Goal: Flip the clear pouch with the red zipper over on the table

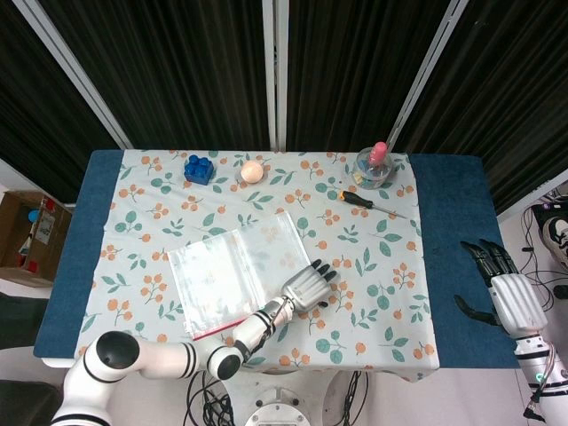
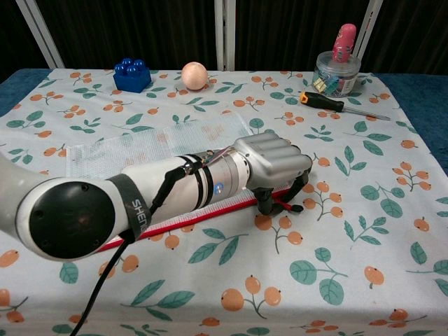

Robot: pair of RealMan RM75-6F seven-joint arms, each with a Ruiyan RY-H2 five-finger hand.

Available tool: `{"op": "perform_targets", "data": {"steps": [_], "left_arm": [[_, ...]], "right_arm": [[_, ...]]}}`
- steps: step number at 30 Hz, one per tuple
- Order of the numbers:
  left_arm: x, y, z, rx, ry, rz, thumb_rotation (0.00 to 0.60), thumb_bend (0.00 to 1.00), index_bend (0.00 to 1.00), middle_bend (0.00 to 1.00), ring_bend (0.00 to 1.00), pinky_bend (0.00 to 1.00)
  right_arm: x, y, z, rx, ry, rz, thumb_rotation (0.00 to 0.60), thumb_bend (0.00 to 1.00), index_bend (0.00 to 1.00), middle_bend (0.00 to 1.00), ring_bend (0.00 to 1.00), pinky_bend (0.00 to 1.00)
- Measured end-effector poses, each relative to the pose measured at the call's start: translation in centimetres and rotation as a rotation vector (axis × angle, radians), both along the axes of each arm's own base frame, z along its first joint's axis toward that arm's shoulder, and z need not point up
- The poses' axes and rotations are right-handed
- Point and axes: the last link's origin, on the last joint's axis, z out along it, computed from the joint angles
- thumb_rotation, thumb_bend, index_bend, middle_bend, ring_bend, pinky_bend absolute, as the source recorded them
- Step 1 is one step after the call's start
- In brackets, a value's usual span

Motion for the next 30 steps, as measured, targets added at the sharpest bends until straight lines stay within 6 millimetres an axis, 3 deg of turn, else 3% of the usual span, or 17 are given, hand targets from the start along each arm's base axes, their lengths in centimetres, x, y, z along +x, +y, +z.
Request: {"op": "perform_targets", "data": {"steps": [7, 13, 22, 30], "left_arm": [[0.2, 0.0, 1.1, 0.056, -0.067, -0.010, 0.600, 0.38, 0.63, 0.19, 0.10, 0.14], [-0.3, -0.3, 4.0, 0.149, -0.219, 0.016, 0.600, 0.37, 0.66, 0.19, 0.10, 0.14], [-2.6, -2.1, 10.9, 0.320, -0.519, 0.106, 0.600, 0.37, 0.69, 0.25, 0.14, 0.15], [-4.9, -3.9, 15.5, 0.462, -0.663, 0.166, 0.600, 0.36, 0.73, 0.46, 0.35, 0.35]], "right_arm": [[0.2, -0.2, 0.0, 0.004, -0.005, 0.009, 0.600, 0.20, 0.07, 0.12, 0.00, 0.00], [1.7, -1.4, 0.2, 0.028, -0.023, 0.072, 0.600, 0.20, 0.07, 0.12, 0.00, 0.00], [8.2, -4.7, -0.1, 0.105, -0.015, 0.293, 0.600, 0.20, 0.09, 0.14, 0.00, 0.00], [15.3, -8.6, -1.9, 0.230, 0.050, 0.467, 0.600, 0.21, 0.22, 0.21, 0.00, 0.02]]}}
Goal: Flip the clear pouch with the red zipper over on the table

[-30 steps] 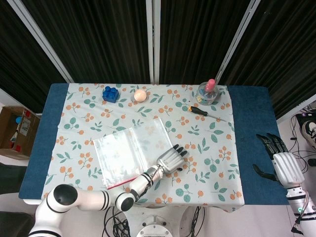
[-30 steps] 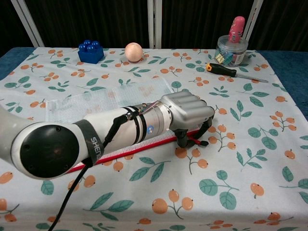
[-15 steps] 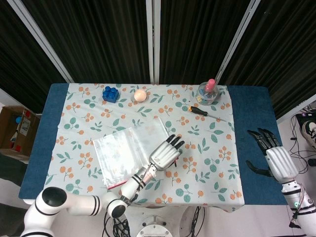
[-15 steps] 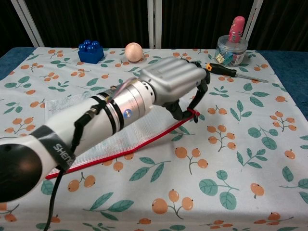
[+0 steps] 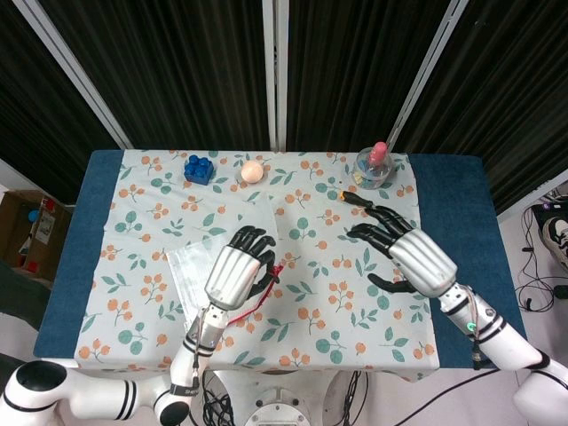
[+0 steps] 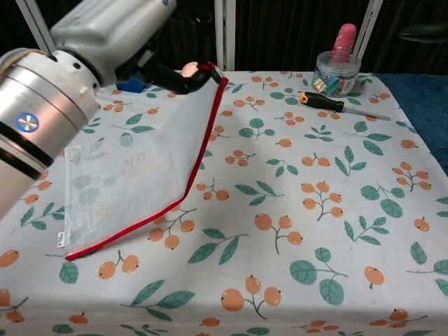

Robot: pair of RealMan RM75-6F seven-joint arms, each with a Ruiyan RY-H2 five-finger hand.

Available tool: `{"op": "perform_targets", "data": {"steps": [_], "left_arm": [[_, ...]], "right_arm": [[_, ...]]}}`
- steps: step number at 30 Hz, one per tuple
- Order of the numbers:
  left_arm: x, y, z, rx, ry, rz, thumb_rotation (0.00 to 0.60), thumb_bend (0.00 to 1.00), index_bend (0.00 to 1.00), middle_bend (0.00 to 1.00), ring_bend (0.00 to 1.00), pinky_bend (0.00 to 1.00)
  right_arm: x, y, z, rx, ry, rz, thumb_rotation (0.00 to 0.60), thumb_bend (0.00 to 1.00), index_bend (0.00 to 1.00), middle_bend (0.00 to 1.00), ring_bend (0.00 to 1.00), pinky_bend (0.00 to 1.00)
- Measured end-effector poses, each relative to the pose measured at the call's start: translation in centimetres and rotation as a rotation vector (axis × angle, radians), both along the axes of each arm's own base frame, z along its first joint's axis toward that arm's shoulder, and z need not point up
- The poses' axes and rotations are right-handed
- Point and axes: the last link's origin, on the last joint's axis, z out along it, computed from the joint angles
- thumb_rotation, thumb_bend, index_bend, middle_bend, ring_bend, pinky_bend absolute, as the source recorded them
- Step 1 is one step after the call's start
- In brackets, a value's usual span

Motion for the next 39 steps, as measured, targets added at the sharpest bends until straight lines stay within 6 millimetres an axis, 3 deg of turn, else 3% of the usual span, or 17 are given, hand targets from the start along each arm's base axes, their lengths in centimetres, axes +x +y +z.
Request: {"op": "perform_targets", "data": {"steps": [9, 12, 17, 26, 39], "left_arm": [[-1.5, -1.1, 1.9, 0.086, -0.019, 0.041, 0.600, 0.36, 0.77, 0.63, 0.55, 0.60], [-1.8, -1.3, 2.0, 0.088, -0.013, 0.046, 0.600, 0.36, 0.78, 0.68, 0.61, 0.64], [-2.0, -1.5, 2.2, 0.081, -0.028, 0.045, 0.600, 0.36, 0.78, 0.70, 0.63, 0.64], [-2.0, -1.8, 2.8, 0.091, -0.053, 0.038, 0.600, 0.36, 0.78, 0.70, 0.63, 0.64], [-2.4, -1.6, 2.8, 0.082, -0.071, 0.055, 0.600, 0.36, 0.78, 0.70, 0.63, 0.64]], "right_arm": [[6.9, -3.8, -4.2, 0.091, 0.079, 0.094, 0.600, 0.21, 0.24, 0.22, 0.00, 0.03], [8.5, -4.7, -5.9, 0.119, 0.093, 0.107, 0.600, 0.21, 0.24, 0.21, 0.00, 0.03], [10.6, -5.7, -8.3, 0.162, 0.108, 0.115, 0.600, 0.22, 0.25, 0.21, 0.00, 0.03], [13.1, -6.5, -11.3, 0.226, 0.133, 0.135, 0.600, 0.28, 0.32, 0.21, 0.00, 0.03], [14.0, -7.1, -13.1, 0.261, 0.145, 0.119, 0.600, 0.31, 0.46, 0.25, 0.01, 0.04]]}}
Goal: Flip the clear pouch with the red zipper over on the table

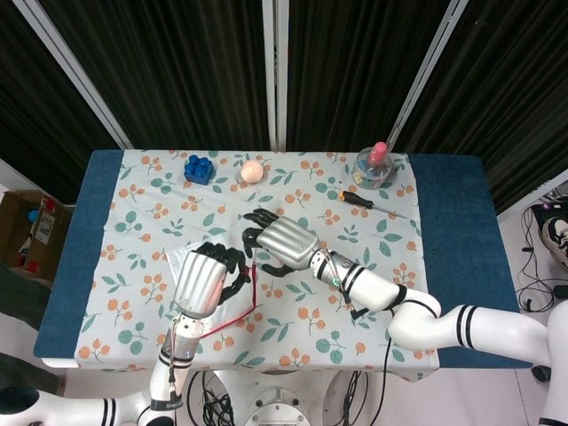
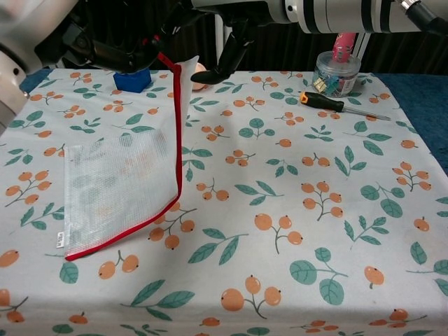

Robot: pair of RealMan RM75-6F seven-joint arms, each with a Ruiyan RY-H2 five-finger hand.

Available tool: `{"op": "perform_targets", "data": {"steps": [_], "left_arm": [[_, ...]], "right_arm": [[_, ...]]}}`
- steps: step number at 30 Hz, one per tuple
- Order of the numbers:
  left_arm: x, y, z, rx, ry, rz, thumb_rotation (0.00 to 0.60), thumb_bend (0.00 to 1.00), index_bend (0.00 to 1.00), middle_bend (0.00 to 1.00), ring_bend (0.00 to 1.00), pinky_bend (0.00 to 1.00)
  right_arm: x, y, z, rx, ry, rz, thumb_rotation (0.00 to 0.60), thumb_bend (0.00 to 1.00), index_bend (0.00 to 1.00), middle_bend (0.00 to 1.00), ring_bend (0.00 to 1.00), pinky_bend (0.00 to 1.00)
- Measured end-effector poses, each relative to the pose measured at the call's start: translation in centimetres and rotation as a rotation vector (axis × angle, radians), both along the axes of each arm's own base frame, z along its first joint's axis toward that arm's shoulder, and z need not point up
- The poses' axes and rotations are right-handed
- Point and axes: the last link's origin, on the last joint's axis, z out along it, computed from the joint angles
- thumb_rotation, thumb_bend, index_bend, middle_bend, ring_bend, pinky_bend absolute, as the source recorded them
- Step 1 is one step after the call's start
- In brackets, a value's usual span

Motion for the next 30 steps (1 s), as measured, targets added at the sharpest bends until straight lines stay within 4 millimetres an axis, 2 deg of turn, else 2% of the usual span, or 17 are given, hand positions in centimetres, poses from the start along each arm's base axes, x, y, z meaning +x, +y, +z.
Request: {"op": "perform_targets", "data": {"steps": [3, 8, 11, 15, 21, 30], "left_arm": [[-0.1, 0.1, 0.1, 0.001, -0.005, 0.002, 0.600, 0.36, 0.78, 0.70, 0.63, 0.64], [-0.5, 0.1, 0.1, -0.005, -0.018, 0.015, 0.600, 0.36, 0.78, 0.70, 0.63, 0.64], [-0.8, 0.0, -0.1, -0.023, -0.035, 0.025, 0.600, 0.36, 0.78, 0.70, 0.63, 0.64], [-1.4, -0.2, -0.6, -0.057, -0.059, 0.040, 0.600, 0.36, 0.78, 0.70, 0.63, 0.63], [-2.4, -0.1, -1.5, -0.092, -0.063, 0.067, 0.600, 0.36, 0.78, 0.70, 0.63, 0.63], [-4.3, 0.7, -2.2, -0.132, -0.044, 0.117, 0.600, 0.36, 0.78, 0.69, 0.63, 0.63]], "right_arm": [[0.2, 0.0, -0.4, 0.005, 0.002, 0.002, 0.600, 0.33, 0.56, 0.29, 0.03, 0.05], [0.7, -0.3, -0.7, -0.006, -0.021, 0.000, 0.600, 0.47, 0.83, 0.41, 0.11, 0.10], [1.1, -0.4, -0.5, -0.016, -0.056, -0.008, 0.600, 0.51, 0.90, 0.44, 0.14, 0.11], [1.6, -0.7, 0.1, -0.031, -0.127, -0.032, 0.600, 0.55, 0.95, 0.47, 0.17, 0.11], [1.9, -1.1, 1.3, -0.062, -0.223, -0.062, 0.600, 0.58, 0.97, 0.48, 0.18, 0.11], [1.1, -1.4, 3.0, -0.098, -0.312, -0.093, 0.600, 0.58, 0.98, 0.48, 0.18, 0.11]]}}
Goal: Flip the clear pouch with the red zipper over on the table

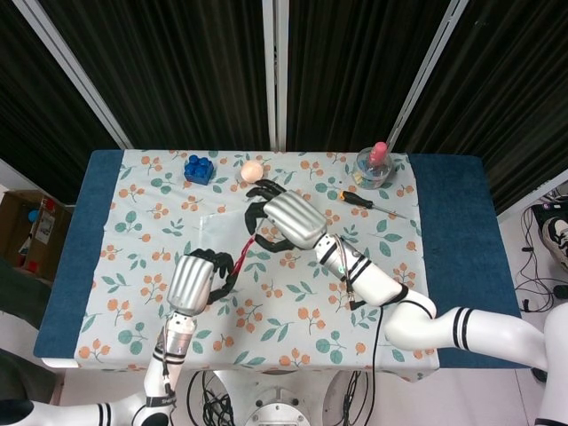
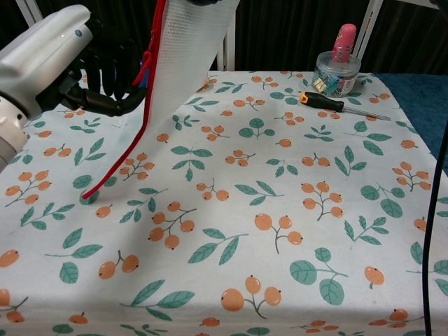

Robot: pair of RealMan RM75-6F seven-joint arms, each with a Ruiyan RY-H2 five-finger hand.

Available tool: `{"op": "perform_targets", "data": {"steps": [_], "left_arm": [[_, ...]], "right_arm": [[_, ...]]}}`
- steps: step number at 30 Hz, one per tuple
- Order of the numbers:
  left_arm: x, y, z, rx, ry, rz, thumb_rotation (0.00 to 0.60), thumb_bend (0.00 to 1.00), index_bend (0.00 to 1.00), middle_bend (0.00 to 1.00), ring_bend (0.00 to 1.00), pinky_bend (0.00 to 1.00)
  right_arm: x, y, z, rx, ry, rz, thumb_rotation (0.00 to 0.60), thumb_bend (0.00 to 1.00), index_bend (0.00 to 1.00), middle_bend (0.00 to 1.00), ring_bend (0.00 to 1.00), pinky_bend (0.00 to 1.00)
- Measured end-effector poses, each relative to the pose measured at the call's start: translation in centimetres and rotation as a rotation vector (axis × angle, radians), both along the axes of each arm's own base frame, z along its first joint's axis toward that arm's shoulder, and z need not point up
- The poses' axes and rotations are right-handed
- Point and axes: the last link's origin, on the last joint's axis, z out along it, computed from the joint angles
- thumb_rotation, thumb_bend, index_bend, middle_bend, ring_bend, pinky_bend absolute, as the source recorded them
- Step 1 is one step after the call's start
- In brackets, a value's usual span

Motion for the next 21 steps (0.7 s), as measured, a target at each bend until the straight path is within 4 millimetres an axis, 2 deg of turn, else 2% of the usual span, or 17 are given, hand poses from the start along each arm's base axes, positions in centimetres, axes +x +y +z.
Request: {"op": "perform_targets", "data": {"steps": [7, 21], "left_arm": [[-1.7, 0.8, -0.8, -0.044, 0.045, 0.044, 0.600, 0.36, 0.78, 0.69, 0.63, 0.63], [-7.3, 3.9, -3.2, -0.146, 0.242, 0.228, 0.600, 0.36, 0.78, 0.68, 0.62, 0.62]], "right_arm": [[-0.9, -0.1, 1.4, -0.023, -0.061, -0.015, 0.600, 0.58, 0.98, 0.48, 0.18, 0.11], [-3.9, 0.5, 3.7, -0.037, -0.108, -0.033, 0.600, 0.58, 0.98, 0.49, 0.19, 0.11]]}}
